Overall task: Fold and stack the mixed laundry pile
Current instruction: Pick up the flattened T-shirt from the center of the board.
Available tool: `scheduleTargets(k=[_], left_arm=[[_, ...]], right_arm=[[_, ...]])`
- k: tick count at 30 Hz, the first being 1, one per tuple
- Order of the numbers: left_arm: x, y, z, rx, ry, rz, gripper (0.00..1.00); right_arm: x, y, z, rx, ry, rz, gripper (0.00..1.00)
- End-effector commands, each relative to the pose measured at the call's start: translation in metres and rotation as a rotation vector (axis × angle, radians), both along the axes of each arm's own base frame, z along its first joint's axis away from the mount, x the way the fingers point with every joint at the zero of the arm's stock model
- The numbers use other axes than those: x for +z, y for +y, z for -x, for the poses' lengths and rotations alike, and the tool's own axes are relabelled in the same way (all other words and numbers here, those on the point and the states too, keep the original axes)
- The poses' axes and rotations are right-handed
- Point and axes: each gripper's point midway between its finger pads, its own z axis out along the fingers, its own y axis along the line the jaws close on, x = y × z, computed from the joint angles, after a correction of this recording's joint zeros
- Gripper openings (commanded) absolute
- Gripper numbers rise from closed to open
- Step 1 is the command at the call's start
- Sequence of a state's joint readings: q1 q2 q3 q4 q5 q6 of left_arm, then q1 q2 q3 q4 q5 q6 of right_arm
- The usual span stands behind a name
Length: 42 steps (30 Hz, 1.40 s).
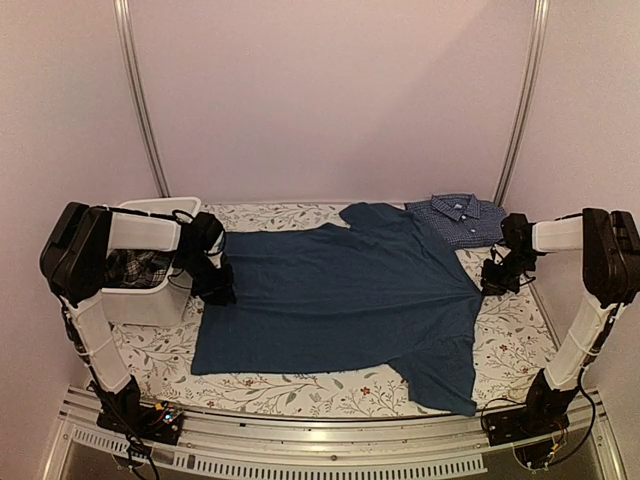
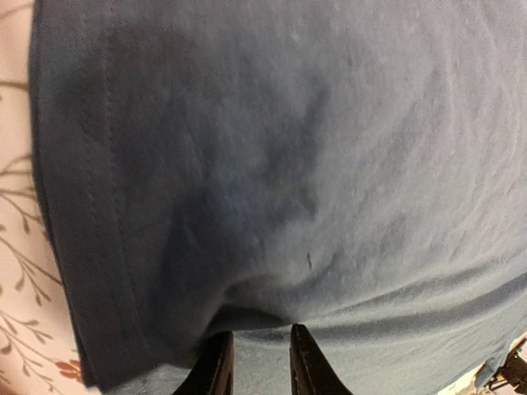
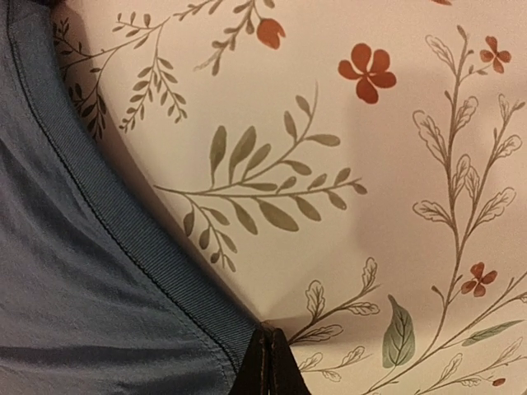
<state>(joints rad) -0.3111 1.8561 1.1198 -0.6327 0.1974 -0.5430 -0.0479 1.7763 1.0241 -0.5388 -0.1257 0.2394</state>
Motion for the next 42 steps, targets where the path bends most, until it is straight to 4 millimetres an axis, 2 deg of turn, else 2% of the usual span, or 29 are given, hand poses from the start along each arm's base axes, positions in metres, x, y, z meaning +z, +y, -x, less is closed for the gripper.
scheduleTargets(k=[1,3,6,9,10,12,14,15,17,20,23,25,28,38,42], left_arm=[[-0.021,0.038,-0.02,0.044,-0.008,-0.09,0.24],[-0.018,0.044,-0.028,0.057,-0.019,-0.084,0.25],[-0.007,0.046,-0.04,0.042,-0.064,-0.092,0.27],[0.017,0.045,-0.05,0.02,-0.147,-0.088,0.32],[0.03,0.037,-0.055,-0.006,-0.195,-0.057,0.36],[0.068,0.0,-0.058,-0.137,-0.33,0.021,0.47],[0.108,-0.054,-0.047,-0.339,-0.478,0.095,0.6],[0.123,-0.082,-0.036,-0.457,-0.541,0.133,0.64],[0.144,-0.138,-0.003,-0.669,-0.613,0.242,0.66],[0.155,-0.206,0.047,-0.911,-0.673,0.373,0.66],[0.155,-0.263,0.09,-1.12,-0.717,0.448,0.66],[0.143,-0.296,0.115,-1.252,-0.72,0.479,0.66],[0.132,-0.334,0.143,-1.421,-0.746,0.487,0.66],[0.095,-0.395,0.193,-1.709,-0.74,0.551,0.66],[0.064,-0.414,0.218,-1.77,-0.698,0.532,0.66]], right_arm=[[0.015,-0.001,-0.021,-0.019,-0.029,-0.029,0.0],[0.022,0.008,-0.027,0.008,-0.043,-0.078,0.0],[0.026,0.016,-0.026,0.042,-0.046,-0.12,0.0],[0.037,0.02,-0.024,0.069,-0.08,-0.131,0.0],[0.041,0.02,-0.023,0.075,-0.087,-0.134,0.0],[0.044,0.023,-0.02,0.084,-0.089,-0.143,0.0],[0.04,0.023,-0.017,0.088,-0.076,-0.146,0.0],[0.034,0.024,-0.014,0.089,-0.059,-0.148,0.0],[0.027,0.024,-0.01,0.088,-0.039,-0.148,0.0],[0.023,0.024,-0.008,0.083,-0.03,-0.149,0.0],[0.022,0.024,-0.008,0.081,-0.027,-0.154,0.0],[0.02,0.024,-0.007,0.082,-0.021,-0.15,0.0],[0.019,0.022,-0.006,0.085,-0.017,-0.137,0.0],[0.012,0.019,-0.004,0.088,0.012,-0.123,0.0],[0.009,0.017,-0.002,0.093,0.024,-0.106,0.0]])
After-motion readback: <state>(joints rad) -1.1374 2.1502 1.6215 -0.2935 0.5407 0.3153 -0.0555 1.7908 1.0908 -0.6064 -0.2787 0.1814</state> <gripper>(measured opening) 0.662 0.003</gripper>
